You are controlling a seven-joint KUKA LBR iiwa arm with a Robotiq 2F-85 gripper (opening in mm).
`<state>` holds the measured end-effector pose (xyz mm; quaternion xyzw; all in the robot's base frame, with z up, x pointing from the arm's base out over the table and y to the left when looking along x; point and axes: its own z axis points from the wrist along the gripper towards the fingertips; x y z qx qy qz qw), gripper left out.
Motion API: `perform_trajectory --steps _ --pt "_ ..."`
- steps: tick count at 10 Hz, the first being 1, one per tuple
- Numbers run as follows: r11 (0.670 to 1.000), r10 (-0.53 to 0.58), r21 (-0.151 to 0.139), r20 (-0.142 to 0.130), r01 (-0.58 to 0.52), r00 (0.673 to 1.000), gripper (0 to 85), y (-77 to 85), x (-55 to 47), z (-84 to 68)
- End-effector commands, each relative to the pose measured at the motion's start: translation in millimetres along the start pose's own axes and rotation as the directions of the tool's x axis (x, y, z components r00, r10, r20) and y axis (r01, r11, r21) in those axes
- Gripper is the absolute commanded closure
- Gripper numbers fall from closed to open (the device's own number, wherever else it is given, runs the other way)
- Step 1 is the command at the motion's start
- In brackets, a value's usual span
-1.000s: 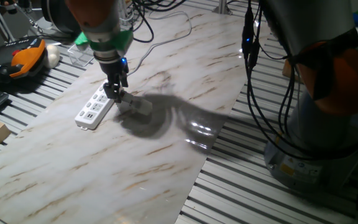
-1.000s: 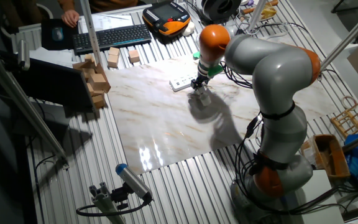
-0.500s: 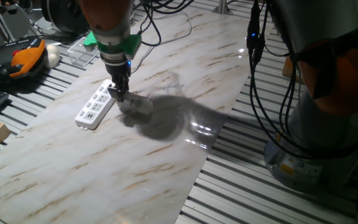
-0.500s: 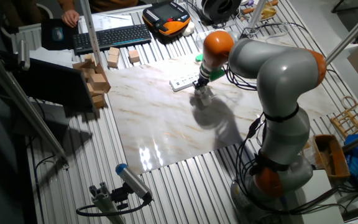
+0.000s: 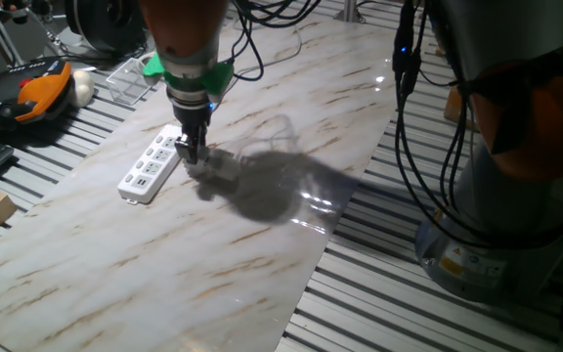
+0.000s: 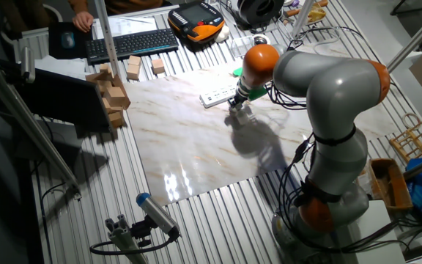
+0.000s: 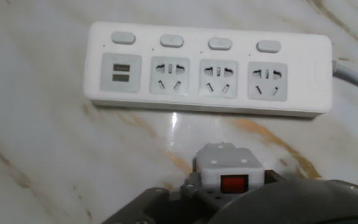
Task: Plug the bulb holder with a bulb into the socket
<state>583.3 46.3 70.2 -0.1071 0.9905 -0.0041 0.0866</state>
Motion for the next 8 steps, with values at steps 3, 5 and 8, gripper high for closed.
perform_trajectory --steps 3,5,8 --pt "1.0 -0.023 -0.013 -0.031 0.023 0.999 85.0 1.5 -3.1 -3.6" --pt "1.0 -0.028 -0.016 -0.076 0.026 0.997 85.0 -1.8 -14.1 -14.7" --pt "1.0 -0.008 0.0 -0.151 0.008 0.988 85.0 3.8 -25.9 -26.5"
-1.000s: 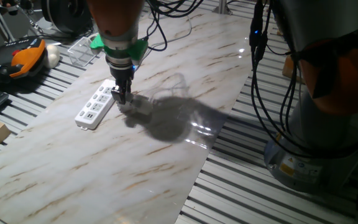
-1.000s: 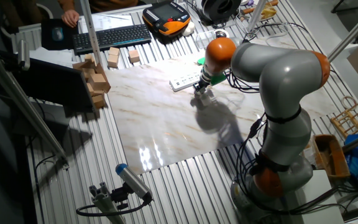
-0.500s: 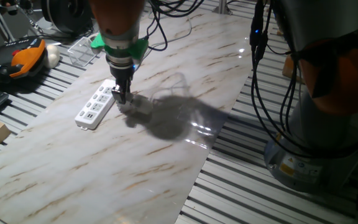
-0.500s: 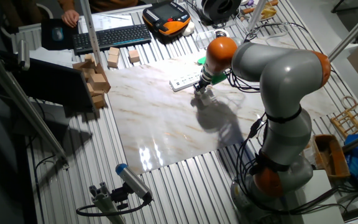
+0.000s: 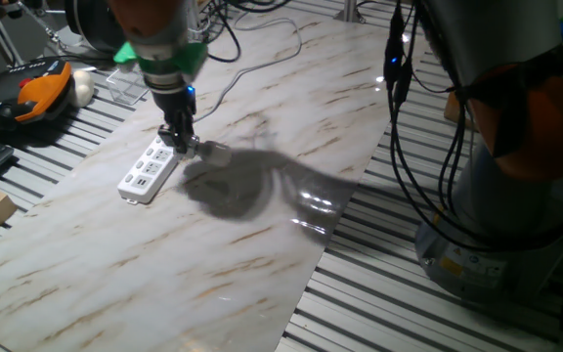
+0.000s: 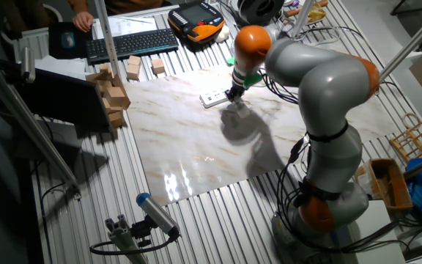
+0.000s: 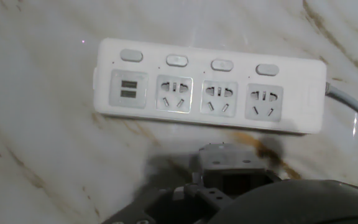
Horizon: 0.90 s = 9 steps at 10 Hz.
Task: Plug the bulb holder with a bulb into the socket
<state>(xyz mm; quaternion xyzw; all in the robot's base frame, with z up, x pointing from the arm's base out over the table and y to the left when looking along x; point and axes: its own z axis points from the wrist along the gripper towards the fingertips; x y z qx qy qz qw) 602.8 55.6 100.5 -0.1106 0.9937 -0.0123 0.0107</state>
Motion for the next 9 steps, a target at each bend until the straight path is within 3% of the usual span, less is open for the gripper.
perform_trajectory --steps 1,3,5,7,9 --pt "1.0 0.008 -0.001 -0.003 -0.008 1.0 85.0 0.2 -1.0 -1.9" --pt "0.998 0.042 -0.045 -0.014 -0.042 0.999 85.0 0.5 -6.9 -11.2" --pt "0.998 0.05 -0.027 -0.027 -0.051 0.998 85.0 3.1 -11.6 -19.4" --pt "0.996 0.071 -0.057 -0.043 -0.073 0.997 85.0 2.5 -14.7 -20.9" --pt "0.995 0.078 -0.051 -0.061 -0.081 0.995 85.0 4.4 -13.3 -25.0"
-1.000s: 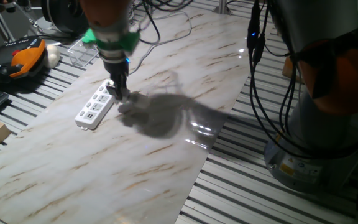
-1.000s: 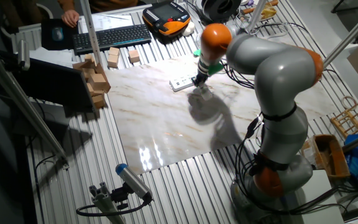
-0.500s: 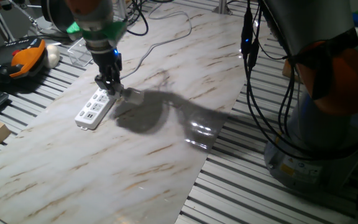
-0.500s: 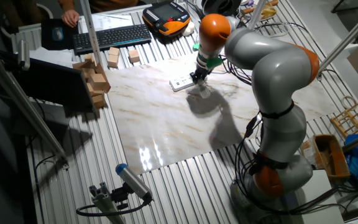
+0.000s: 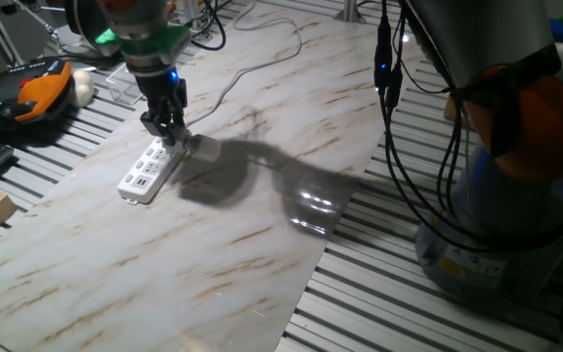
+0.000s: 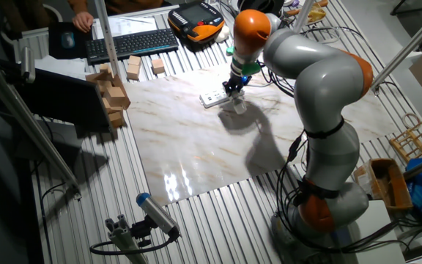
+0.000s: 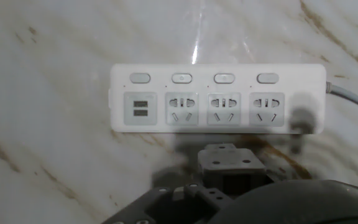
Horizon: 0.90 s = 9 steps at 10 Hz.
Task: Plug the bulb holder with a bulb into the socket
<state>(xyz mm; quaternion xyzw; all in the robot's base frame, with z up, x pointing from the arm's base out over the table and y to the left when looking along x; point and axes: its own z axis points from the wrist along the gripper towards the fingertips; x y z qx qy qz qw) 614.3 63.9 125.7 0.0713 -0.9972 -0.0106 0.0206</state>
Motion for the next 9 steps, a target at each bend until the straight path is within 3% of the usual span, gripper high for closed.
perform_trajectory --steps 1,5,9 --pt "1.0 -0.002 0.014 0.004 0.002 1.0 85.0 0.3 0.0 -0.2" --pt "0.999 -0.034 0.015 0.005 0.034 0.999 85.0 -0.5 0.8 1.3" --pt "1.0 -0.002 -0.015 -0.004 0.001 1.0 85.0 -0.5 0.8 1.3"
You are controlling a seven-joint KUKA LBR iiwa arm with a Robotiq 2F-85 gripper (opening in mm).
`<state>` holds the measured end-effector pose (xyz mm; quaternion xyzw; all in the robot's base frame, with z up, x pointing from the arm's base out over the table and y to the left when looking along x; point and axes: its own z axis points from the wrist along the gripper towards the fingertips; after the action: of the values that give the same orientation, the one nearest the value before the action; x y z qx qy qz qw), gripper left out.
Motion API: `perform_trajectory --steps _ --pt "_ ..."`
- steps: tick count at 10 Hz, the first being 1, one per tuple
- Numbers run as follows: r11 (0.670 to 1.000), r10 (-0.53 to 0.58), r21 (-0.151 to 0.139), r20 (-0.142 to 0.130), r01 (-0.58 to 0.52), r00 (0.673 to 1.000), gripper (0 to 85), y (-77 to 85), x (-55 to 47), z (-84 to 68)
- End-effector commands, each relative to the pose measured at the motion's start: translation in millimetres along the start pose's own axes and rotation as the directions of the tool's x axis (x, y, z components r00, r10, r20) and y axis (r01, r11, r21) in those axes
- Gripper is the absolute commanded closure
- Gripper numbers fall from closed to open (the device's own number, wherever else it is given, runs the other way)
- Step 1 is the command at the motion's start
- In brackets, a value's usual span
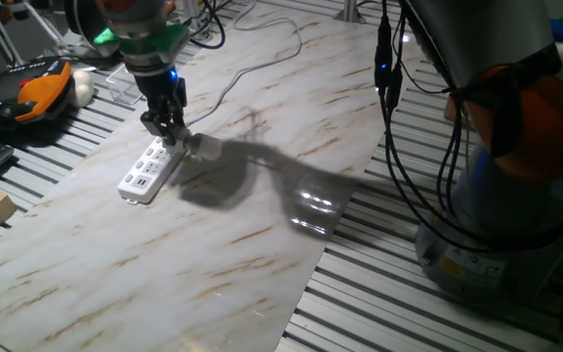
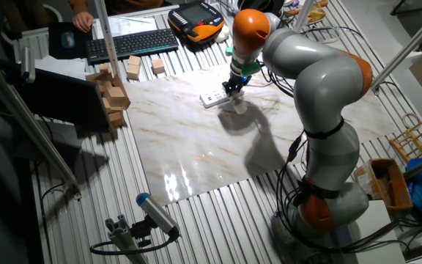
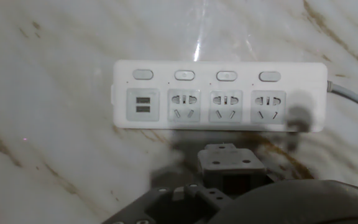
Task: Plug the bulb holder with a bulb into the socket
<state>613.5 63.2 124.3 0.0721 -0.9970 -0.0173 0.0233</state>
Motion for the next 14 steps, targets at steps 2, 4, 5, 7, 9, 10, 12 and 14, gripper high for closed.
perform_trajectory --steps 2,4,5,7,9,10,12,14 --pt "1.0 0.006 -0.009 -0.003 -0.006 1.0 85.0 0.1 -0.1 -0.2" --pt "1.0 0.009 -0.013 -0.009 -0.009 1.0 85.0 0.1 -0.1 -0.2" --pt "1.0 0.017 -0.01 -0.011 -0.017 1.0 85.0 -0.5 -6.1 -2.4" --pt "1.0 0.016 -0.003 -0.013 -0.016 1.0 85.0 -2.6 -20.9 -7.2" --pt "1.0 0.007 0.015 -0.006 -0.007 1.0 85.0 -5.5 -27.5 -5.0" --pt "0.999 0.009 0.037 -0.006 -0.008 1.0 85.0 -5.9 -29.0 -4.0" --pt "0.999 0.016 0.04 -0.006 -0.016 1.0 85.0 -4.6 -39.1 -6.5" --pt "0.998 0.016 0.054 0.004 -0.017 1.0 85.0 -10.1 -47.2 -3.9"
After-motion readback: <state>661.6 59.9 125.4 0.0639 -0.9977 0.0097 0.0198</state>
